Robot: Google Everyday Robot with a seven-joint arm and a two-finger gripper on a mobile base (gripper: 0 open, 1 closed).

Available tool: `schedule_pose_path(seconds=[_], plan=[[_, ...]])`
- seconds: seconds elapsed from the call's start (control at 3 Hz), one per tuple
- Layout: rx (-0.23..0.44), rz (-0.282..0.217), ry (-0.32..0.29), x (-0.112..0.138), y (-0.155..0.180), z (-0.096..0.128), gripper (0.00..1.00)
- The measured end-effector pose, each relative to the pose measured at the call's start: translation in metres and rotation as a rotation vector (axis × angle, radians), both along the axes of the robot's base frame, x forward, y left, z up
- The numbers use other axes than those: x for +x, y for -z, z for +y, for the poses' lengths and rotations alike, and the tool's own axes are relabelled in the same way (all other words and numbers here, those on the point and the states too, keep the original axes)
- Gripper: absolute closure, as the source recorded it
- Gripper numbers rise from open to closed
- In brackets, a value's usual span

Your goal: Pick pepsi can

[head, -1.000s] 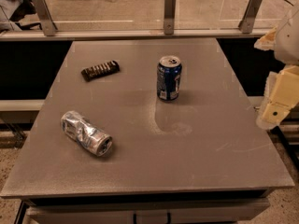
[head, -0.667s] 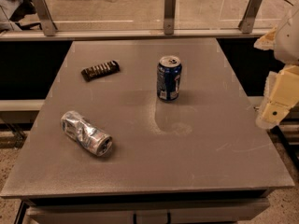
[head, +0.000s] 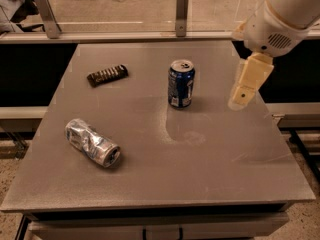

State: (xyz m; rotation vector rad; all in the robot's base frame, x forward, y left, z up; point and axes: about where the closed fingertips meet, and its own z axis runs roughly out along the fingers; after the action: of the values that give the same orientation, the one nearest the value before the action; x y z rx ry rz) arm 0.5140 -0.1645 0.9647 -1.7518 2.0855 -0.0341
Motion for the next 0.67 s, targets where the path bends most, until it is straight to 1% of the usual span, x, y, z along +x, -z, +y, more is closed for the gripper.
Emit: schedule_pose_path(seconds=[0.33, 0.67], plan=[[0.048, -0.022, -0.055, 0.042, 0.008, 0.037, 0.00], [0.084, -0.013, -0.081, 0.075, 0.026, 0.068, 0.00]])
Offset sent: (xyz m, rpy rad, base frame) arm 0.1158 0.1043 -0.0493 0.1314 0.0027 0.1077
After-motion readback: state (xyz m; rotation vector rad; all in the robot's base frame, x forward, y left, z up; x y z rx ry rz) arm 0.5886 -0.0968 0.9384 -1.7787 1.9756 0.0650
